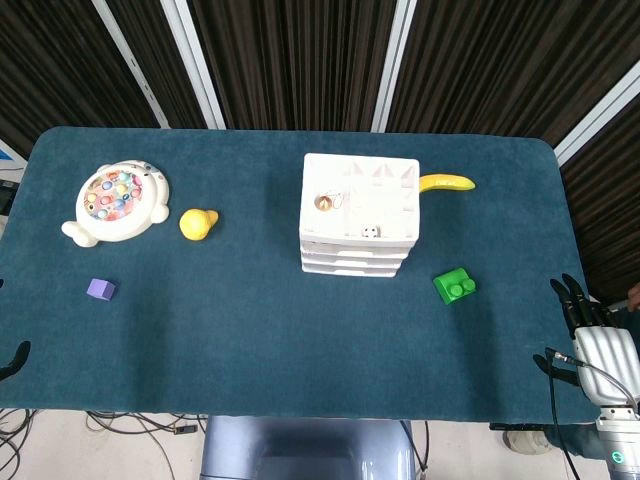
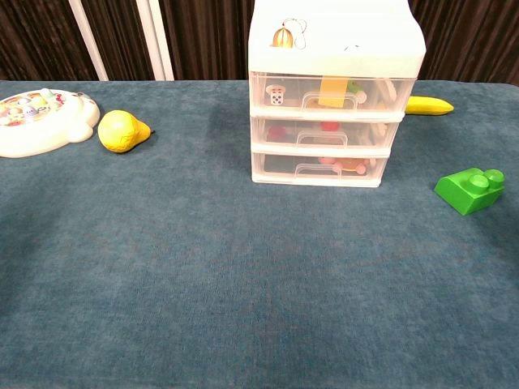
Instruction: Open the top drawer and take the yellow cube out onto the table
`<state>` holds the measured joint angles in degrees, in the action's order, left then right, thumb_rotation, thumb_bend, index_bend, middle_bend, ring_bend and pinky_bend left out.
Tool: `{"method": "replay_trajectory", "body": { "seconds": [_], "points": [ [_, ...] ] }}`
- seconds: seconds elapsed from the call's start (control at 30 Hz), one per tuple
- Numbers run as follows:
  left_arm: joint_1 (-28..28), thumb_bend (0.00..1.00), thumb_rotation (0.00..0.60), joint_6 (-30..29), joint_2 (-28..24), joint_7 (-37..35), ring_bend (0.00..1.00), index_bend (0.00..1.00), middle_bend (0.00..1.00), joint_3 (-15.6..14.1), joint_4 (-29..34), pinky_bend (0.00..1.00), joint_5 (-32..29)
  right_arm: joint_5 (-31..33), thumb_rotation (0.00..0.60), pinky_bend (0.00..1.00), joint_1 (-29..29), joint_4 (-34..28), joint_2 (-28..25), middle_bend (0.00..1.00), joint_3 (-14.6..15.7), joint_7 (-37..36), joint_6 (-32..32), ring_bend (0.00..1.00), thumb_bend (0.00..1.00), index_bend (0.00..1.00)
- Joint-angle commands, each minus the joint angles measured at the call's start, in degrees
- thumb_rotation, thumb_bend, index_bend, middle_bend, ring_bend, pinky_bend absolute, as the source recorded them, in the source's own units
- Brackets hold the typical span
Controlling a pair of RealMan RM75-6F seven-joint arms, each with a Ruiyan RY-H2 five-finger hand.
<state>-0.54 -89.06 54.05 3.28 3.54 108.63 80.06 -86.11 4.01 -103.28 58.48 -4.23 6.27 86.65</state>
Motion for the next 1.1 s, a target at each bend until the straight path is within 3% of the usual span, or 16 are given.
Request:
{"method": "replay_trajectory", "body": {
  "seconds": [0.03, 0.97, 1.1],
  "points": [
    [-0.13, 0.3, 0.6, -0.23, -0.08, -0.23, 0.0, 0.06, 0.0, 0.01, 0.01, 0.0, 0.12, -0.08, 0.6, 0.23, -0.03, -0.16, -0.13, 0.04, 0.03, -0.04, -0.01, 0.23, 0.15, 0.03],
    [-0.37, 0.3, 0.6, -0.57, -0.1, -0.56, 0.0, 0.06, 0.0, 0.08, -0.07, 0.0, 0.3, 0.56, 0.6, 0.23, 0.42, -0.71, -0.59, 0.04, 0.31, -1.74, -2.1, 0.23, 0.15, 0.03],
    [-0.32, 0.3, 0.6, -0.38, -0.13, -0.6, 0.0, 0.06, 0.0, 0.01, 0.06, 0.0, 0.35, 0.11, 0.6, 0.25, 1.25, -0.67, 0.08, 0.1, 0.92, -6.03, -4.38, 0.31, 0.15, 0.03]
  ]
}}
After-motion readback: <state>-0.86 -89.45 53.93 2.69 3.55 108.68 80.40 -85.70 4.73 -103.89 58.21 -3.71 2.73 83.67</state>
